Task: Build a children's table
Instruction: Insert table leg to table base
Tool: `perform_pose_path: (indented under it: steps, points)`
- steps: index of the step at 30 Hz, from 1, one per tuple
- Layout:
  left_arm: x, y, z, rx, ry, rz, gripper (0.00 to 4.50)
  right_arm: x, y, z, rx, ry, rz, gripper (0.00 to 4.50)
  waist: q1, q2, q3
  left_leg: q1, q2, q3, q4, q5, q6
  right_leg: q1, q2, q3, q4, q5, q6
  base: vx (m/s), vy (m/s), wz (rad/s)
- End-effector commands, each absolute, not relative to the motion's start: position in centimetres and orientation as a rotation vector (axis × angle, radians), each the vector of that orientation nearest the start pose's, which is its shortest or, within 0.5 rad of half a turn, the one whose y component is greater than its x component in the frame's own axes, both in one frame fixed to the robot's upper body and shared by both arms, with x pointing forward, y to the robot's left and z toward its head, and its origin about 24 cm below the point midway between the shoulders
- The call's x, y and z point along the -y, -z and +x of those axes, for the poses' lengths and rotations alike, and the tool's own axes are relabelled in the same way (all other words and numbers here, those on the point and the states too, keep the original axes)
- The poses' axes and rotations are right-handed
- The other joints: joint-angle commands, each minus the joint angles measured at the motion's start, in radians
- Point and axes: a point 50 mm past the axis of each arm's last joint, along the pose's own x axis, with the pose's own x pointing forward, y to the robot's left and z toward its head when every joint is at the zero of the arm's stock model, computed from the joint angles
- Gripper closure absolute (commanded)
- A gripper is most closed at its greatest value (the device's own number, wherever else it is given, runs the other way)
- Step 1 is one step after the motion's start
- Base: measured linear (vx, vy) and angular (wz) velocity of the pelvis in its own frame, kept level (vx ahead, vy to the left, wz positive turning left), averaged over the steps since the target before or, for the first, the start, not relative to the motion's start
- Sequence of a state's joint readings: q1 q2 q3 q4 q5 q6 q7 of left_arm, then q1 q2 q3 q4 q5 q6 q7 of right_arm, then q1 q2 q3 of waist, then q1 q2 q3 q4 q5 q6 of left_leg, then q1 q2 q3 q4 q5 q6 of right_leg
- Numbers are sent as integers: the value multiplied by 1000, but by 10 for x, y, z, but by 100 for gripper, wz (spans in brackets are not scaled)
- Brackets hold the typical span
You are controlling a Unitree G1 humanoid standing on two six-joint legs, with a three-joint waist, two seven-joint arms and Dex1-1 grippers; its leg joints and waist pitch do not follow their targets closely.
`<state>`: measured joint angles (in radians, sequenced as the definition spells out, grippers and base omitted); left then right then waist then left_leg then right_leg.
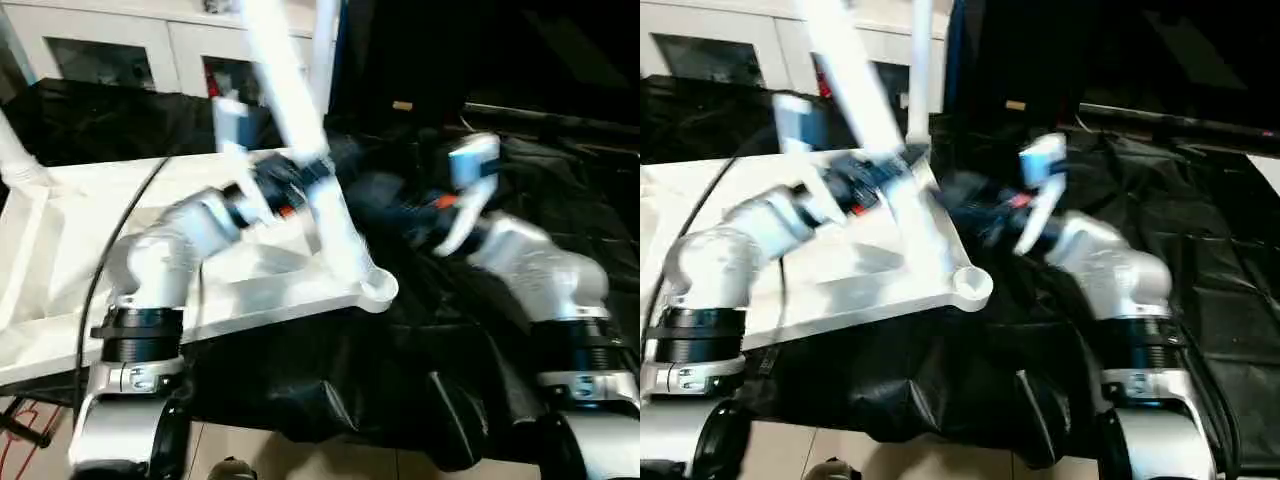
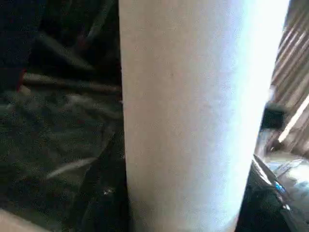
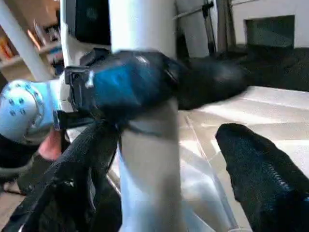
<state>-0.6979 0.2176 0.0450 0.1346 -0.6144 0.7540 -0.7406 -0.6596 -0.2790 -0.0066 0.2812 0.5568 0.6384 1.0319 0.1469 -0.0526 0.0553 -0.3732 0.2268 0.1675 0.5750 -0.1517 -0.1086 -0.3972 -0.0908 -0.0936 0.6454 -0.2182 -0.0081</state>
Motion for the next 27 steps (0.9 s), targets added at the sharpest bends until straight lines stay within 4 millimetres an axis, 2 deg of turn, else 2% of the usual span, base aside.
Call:
perform_pose_path:
  steps: [1,5,6,12,17,25,27]
  points:
    - [-89,-185,330,-75,1116,-290,258,115,-148,329,-155,-1261,290,78,1,1,-76,10,-1,9,-50,-102,-17,68,-42,49,-70,17,-171,0,0,0]
    - [-81,-186,328,-75,1150,-243,258,109,-139,328,-229,-1279,226,78,2,0,-76,7,-3,10,-49,-98,-14,69,-42,49,-70,22,-176,0,0,0]
    - [-80,-186,328,-75,1160,-235,258,108,-136,328,-249,-1279,203,78,1,-6,-77,6,-4,11,-47,-89,-12,70,-42,50,-68,34,-177,0,0,0]
    - [-76,-184,323,-87,1216,-209,258,104,-127,330,-305,-1281,146,78,0,-4,-77,6,-3,11,-47,-94,-10,69,-44,50,-68,20,-183,0,0,0]
    - [-73,-182,315,-105,1287,-183,259,102,-129,330,-301,-1306,159,78,-1,-2,-75,7,-2,10,-47,-99,-5,68,-43,49,-67,21,-188,0,0,0]
    - [-71,-184,311,-108,1349,-196,259,102,-127,328,-332,-1366,155,154,0,-3,-76,8,-2,11,-46,-102,-5,67,-43,50,-66,21,-192,0,0,0]
    - [-70,-185,310,-106,1357,-209,259,101,-127,326,-337,-1378,160,159,0,-3,-76,7,-2,10,-46,-101,-3,68,-42,49,-65,29,-196,0,0,0]
